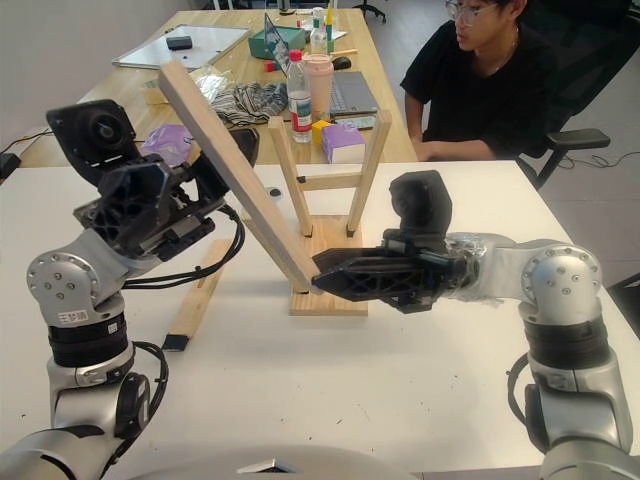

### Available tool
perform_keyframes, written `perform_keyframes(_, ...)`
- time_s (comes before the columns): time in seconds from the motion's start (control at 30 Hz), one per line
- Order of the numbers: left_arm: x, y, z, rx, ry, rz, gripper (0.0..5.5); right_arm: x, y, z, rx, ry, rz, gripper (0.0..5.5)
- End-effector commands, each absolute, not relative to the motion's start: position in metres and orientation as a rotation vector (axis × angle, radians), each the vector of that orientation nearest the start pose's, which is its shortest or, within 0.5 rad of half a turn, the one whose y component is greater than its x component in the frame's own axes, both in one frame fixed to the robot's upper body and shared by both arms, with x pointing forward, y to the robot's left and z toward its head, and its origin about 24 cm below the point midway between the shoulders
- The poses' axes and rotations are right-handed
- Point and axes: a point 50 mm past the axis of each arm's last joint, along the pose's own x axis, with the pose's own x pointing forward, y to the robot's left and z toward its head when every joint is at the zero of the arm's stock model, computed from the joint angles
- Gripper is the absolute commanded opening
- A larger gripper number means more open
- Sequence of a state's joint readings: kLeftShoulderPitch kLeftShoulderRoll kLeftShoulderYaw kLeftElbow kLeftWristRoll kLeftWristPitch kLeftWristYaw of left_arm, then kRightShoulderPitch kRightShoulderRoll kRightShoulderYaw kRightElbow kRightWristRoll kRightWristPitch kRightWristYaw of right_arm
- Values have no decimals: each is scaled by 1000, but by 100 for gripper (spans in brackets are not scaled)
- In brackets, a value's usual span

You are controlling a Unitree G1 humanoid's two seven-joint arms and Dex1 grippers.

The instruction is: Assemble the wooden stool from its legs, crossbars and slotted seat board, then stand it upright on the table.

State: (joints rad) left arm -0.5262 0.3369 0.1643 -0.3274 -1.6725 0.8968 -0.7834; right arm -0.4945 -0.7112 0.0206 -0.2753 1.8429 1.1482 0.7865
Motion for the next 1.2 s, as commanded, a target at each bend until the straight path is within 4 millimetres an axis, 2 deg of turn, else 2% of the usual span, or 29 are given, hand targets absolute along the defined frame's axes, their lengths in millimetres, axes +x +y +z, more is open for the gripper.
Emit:
perform_keyframes(0.03, 220, 114, 260, -866, -323, -1899, 273, 211, -126, 219, 794, 373, 1900, 131)
perform_keyframes(0.23, 218, 111, 272, -875, -364, -1938, 182, 214, -123, 223, 879, 365, 1895, 131)
perform_keyframes(0.4, 220, 112, 273, -867, -366, -1932, 102, 214, -124, 222, 913, 370, 1906, 131)
perform_keyframes(0.5, 221, 113, 274, -862, -369, -1924, 82, 214, -125, 220, 929, 378, 1915, 131)
perform_keyframes(0.77, 227, 113, 274, -855, -372, -1876, 70, 219, -125, 215, 965, 401, 1890, 131)
perform_keyframes(0.8, 227, 113, 274, -855, -372, -1873, 70, 221, -125, 214, 977, 398, 1877, 168)
perform_keyframes(0.9, 228, 114, 274, -856, -374, -1871, 41, 230, -128, 216, 1033, 368, 1876, 211)
perform_keyframes(1.1, 230, 117, 273, -849, -370, -1845, 38, 233, -131, 215, 1032, 371, 1833, 322)
perform_keyframes(1.17, 238, 130, 267, -786, -365, -1709, 38, 237, -142, 217, 1016, 344, 1745, 359)
perform_keyframes(1.2, 244, 143, 266, -749, -374, -1603, 38, 240, -150, 218, 1011, 318, 1687, 371)
